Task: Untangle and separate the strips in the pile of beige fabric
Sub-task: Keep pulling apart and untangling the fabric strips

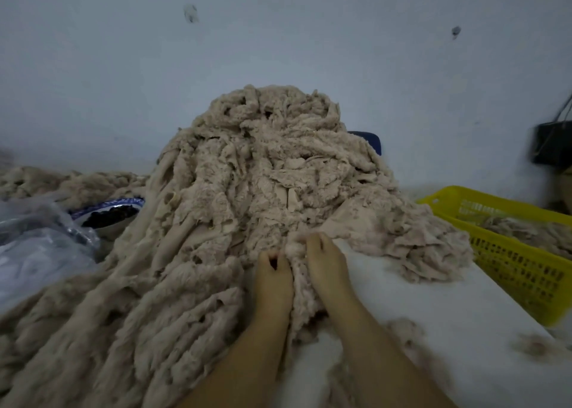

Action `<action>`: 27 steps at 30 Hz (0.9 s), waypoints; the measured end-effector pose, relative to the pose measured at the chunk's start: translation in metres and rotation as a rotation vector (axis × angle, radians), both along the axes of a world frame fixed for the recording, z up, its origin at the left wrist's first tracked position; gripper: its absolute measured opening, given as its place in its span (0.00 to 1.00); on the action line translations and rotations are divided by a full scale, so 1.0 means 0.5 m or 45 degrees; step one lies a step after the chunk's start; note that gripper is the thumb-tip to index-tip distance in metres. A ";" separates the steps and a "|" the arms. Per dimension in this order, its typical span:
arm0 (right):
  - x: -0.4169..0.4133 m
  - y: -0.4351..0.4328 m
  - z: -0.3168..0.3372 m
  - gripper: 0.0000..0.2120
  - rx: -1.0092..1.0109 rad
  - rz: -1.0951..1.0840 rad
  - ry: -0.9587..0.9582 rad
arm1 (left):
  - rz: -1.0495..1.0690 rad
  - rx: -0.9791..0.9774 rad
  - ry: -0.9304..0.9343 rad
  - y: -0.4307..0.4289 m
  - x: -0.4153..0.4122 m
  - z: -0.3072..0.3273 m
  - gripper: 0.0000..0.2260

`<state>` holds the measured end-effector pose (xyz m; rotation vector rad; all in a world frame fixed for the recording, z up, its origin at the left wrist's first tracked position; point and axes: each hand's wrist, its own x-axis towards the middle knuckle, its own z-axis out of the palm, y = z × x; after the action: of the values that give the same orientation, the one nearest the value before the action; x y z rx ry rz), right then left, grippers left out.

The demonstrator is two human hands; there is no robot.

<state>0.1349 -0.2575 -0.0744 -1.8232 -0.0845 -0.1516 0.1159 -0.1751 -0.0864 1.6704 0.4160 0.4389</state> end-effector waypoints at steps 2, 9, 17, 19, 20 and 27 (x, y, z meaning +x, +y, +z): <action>-0.031 0.024 -0.008 0.11 -0.129 0.281 0.039 | 0.002 -0.085 -0.020 0.035 -0.028 0.001 0.06; -0.102 0.045 -0.027 0.18 -0.550 0.382 -0.071 | -0.098 -0.122 -0.027 0.130 -0.119 -0.006 0.06; -0.134 0.041 0.072 0.23 0.655 0.076 0.261 | -0.564 0.039 0.038 0.118 -0.171 0.116 0.15; -0.145 0.041 0.092 0.20 0.647 0.079 0.189 | -0.670 0.118 -0.033 0.116 -0.186 0.141 0.14; -0.149 0.041 0.097 0.19 0.622 0.070 0.158 | -0.692 0.247 -0.041 0.118 -0.193 0.142 0.13; -0.181 0.003 0.023 0.22 0.732 -0.056 0.210 | -0.474 0.293 -0.016 0.159 -0.219 0.032 0.13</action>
<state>0.0441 -0.2559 -0.0627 -1.2576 0.1073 -0.0476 0.0064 -0.0955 -0.0704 1.9176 0.0399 0.2252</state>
